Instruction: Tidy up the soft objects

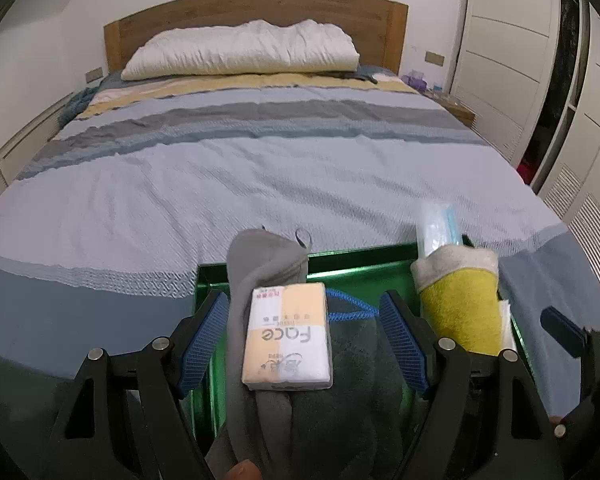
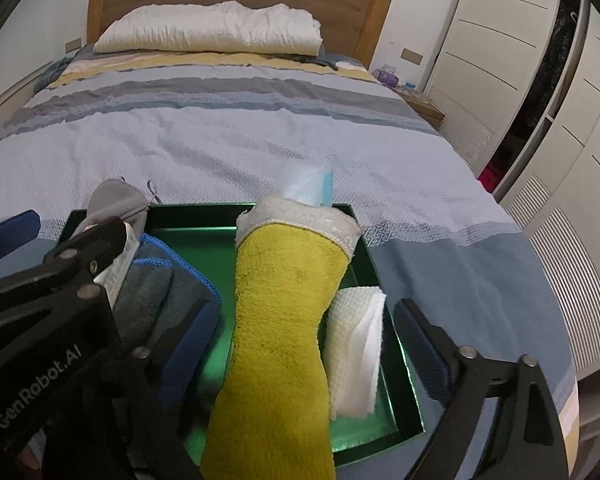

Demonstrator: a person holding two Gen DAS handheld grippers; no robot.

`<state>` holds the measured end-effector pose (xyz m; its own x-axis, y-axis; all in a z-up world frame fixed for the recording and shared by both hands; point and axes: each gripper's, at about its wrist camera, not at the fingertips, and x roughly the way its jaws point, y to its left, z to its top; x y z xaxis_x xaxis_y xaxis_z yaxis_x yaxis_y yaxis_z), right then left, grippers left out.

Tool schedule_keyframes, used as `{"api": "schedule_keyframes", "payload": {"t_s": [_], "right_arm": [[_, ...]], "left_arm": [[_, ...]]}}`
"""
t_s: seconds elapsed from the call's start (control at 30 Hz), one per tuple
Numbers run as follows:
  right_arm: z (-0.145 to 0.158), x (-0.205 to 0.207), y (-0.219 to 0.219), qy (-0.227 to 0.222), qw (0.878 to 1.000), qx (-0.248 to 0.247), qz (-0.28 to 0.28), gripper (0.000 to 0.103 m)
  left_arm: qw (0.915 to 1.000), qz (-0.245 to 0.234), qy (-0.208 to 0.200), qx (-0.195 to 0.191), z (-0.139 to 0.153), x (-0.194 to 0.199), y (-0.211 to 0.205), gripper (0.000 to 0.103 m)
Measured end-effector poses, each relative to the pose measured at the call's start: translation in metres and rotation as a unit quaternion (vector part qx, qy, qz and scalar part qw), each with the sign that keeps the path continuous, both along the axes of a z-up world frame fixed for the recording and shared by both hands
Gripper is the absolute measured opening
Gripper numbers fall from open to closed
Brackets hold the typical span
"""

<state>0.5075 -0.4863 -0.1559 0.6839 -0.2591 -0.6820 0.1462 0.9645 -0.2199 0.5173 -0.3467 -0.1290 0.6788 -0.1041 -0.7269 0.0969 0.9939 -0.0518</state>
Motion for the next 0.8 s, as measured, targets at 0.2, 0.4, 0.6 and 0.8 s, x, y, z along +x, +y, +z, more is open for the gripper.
{"api": "schedule_keyframes", "payload": {"t_s": [0.2,0.4,0.6,0.8], "right_arm": [[0.015,-0.013,0.0,-0.008,1.0,0.002,-0.005,0.103],[0.028,-0.032,-0.007,-0.011,1.0,0.016,-0.02,0.103],[0.039,-0.047,-0.013,-0.011,0.999,0.02,-0.038,0.103],[0.046,-0.063,-0.011,-0.012,0.999,0.018,-0.049,0.103]], "left_arm": [[0.9999,0.003,-0.008,-0.008,0.021,-0.009,0.0,0.073],[0.9997,0.004,-0.012,-0.023,0.041,-0.02,0.002,0.073],[0.9992,0.0,-0.02,-0.036,0.057,-0.042,0.005,0.073],[0.9978,-0.012,-0.031,-0.058,0.075,-0.075,0.012,0.073]]}}
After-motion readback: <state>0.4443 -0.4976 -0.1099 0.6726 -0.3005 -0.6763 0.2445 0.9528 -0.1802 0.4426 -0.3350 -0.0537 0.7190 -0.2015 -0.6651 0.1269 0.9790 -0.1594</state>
